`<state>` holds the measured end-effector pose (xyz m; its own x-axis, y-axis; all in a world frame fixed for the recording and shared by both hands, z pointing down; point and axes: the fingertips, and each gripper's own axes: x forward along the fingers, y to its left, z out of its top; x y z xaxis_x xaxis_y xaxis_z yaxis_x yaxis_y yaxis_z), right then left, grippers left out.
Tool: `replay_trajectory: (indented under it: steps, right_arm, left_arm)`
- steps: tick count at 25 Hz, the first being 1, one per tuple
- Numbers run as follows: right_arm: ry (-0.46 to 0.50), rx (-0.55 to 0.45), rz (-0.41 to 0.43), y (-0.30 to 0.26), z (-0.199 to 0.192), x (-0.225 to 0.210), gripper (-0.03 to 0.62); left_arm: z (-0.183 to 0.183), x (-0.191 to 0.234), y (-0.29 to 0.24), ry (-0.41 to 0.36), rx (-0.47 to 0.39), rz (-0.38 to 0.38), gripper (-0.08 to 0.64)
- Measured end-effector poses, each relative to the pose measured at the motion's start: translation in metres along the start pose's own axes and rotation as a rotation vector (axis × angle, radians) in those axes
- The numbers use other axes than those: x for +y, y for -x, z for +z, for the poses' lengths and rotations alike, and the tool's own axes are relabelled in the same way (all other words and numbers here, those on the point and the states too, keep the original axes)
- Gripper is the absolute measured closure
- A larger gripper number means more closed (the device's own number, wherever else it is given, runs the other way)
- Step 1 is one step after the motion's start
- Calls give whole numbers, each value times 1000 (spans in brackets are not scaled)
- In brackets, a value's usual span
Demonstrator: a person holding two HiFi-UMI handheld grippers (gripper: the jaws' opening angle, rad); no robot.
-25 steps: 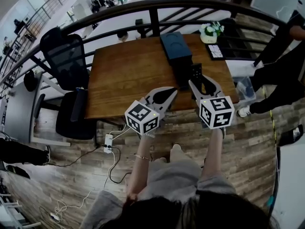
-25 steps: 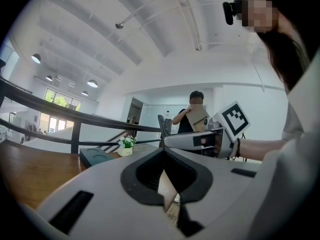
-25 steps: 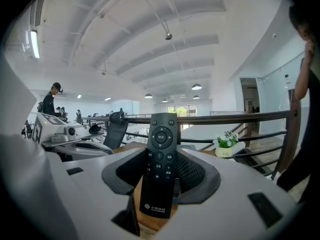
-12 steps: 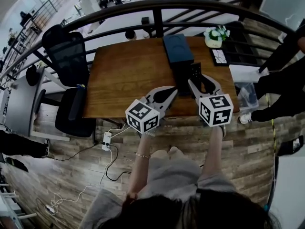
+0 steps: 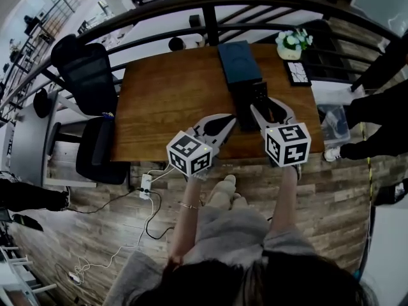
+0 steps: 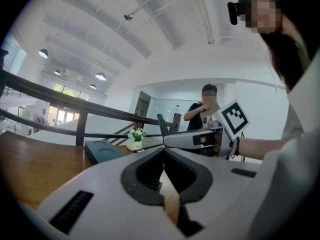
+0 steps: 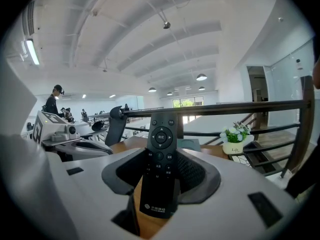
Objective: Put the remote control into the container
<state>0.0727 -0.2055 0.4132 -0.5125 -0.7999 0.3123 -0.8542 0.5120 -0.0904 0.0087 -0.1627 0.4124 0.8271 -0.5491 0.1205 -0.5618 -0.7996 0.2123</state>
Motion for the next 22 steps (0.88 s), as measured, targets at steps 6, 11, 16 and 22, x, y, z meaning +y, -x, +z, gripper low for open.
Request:
replay_trajectory:
  steps: [6, 11, 16, 22]
  right_arm:
    - [-18, 20, -19, -27, 4, -20, 396]
    - [-34, 66, -22, -54, -4, -27, 395]
    - [-42, 121, -35, -76, -18, -32, 396]
    - [-65, 199, -39, -92, -42, -45, 396]
  left_arm:
    - [7, 34, -18, 17, 11, -18, 557]
    - [-3, 59, -31, 46, 49, -45, 557]
    - [-18, 77, -44, 83, 83, -81, 557]
    - [-35, 92, -55, 137, 106, -82, 557]
